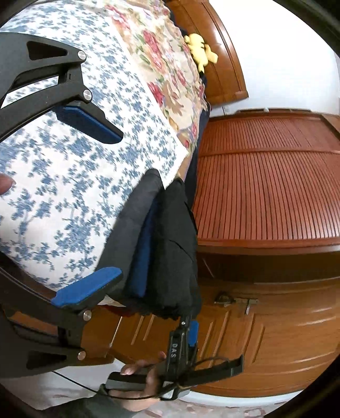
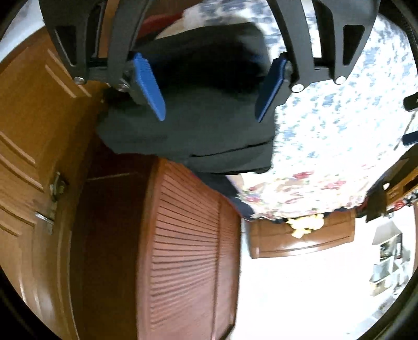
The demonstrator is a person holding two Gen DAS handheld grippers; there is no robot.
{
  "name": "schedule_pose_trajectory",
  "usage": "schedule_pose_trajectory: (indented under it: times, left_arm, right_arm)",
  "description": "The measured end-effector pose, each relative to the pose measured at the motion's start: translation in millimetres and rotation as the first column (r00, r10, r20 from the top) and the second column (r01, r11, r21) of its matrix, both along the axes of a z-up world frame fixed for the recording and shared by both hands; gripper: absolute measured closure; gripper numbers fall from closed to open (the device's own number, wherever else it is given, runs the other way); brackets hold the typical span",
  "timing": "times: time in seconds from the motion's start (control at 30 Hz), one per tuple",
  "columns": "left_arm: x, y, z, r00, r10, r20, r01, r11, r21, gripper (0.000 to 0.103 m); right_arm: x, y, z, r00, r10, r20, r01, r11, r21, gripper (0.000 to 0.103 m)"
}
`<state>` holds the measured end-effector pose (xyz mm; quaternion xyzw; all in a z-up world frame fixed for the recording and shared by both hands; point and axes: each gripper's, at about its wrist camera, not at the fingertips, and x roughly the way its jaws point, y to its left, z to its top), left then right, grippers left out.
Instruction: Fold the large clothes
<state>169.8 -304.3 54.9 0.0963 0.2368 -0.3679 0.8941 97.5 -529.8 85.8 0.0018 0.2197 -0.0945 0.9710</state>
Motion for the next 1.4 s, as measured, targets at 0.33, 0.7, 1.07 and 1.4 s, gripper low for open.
schedule_pose_trajectory:
  times: [0.33, 0.7, 1.07, 1.4]
  left_arm:
    - [-15.3, 70.1, -29.4, 0.988, 0.157, -0.007, -0.157, 0.987, 0.046, 0.007]
    - [-35.1, 163.5, -71.4, 0.936, 0.341, -0.085, -0.341, 0.940, 0.017, 0.007]
    - [-70.9, 238.7, -85.6, 0.863, 0.497, -0.094, -0.496, 0.868, 0.029, 0.007]
    - [-100.3, 286.0, -78.7, 0.819, 0.568, -0.082, -0.571, 0.821, -0.011, 0.007]
  right_arm:
    - [-27.6, 86.7, -40.3, 0.984, 0.175, 0.041, -0.176, 0.984, 0.034, 0.019]
    - [-25.8, 151.9, -84.7, 0.939, 0.344, 0.021, -0.345, 0.937, 0.061, 0.019]
    - [-35.1, 202.8, -106.5, 0.891, 0.455, 0.006, -0.451, 0.882, 0.132, 0.019]
    - [-41.8, 238.2, -107.8, 0.856, 0.517, 0.012, -0.513, 0.846, 0.145, 0.019]
